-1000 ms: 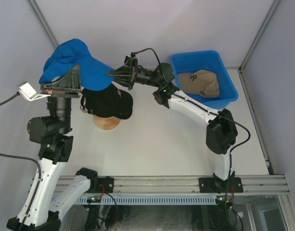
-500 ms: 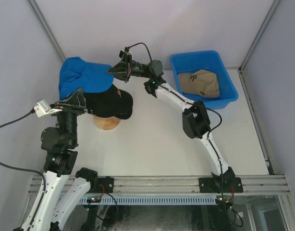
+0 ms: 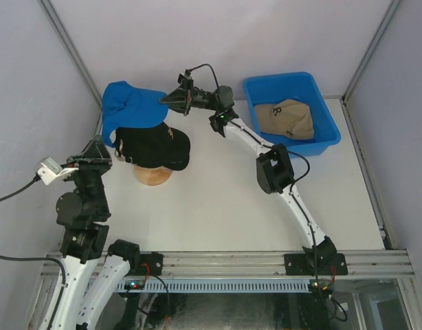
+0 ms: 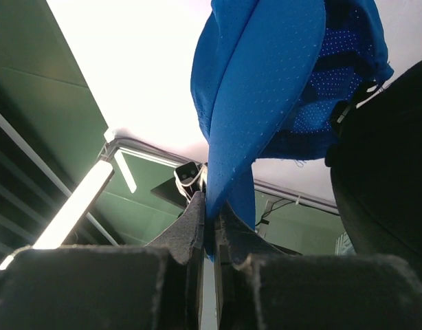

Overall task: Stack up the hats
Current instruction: Stack the hat on the hat.

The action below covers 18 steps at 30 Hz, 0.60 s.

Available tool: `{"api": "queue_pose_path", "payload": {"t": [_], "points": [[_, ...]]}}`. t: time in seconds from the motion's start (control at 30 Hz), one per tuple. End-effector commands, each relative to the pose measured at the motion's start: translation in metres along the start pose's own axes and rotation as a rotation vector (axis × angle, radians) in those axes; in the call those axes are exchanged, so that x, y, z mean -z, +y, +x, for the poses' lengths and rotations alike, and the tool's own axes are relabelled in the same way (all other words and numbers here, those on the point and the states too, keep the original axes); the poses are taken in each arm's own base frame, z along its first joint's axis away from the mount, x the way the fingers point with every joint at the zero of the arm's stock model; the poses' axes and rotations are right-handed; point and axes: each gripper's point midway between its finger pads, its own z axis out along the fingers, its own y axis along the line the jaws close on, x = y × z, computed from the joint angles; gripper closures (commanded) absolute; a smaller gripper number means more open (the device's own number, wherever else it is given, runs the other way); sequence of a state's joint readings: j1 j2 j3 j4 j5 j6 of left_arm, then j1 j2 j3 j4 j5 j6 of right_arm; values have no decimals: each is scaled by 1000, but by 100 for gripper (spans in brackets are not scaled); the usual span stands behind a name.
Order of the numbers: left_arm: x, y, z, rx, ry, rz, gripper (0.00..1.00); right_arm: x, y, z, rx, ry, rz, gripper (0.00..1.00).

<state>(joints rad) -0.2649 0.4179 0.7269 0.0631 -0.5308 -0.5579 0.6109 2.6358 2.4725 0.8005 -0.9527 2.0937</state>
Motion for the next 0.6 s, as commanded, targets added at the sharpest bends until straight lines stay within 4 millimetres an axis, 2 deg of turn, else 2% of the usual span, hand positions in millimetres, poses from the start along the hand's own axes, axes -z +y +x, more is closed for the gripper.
{"api": "queue_pose_path", "payload": {"t": [0.0, 0.23, 0.43, 0.5, 0.57], "points": [[4, 22, -9, 7, -50, -107, 62, -9, 16, 18, -28, 48, -61, 100], [13, 28, -40, 82, -129, -179, 56, -33, 30, 41, -40, 93, -101, 100], [25, 35, -71, 108, -201, -249, 55, -43, 66, 71, -2, 142, -183, 100], [30, 42, -75, 123, -226, -273, 54, -45, 67, 76, -7, 153, -195, 100], [32, 48, -75, 125, -238, -295, 54, -47, 56, 78, -18, 166, -177, 100]]}}
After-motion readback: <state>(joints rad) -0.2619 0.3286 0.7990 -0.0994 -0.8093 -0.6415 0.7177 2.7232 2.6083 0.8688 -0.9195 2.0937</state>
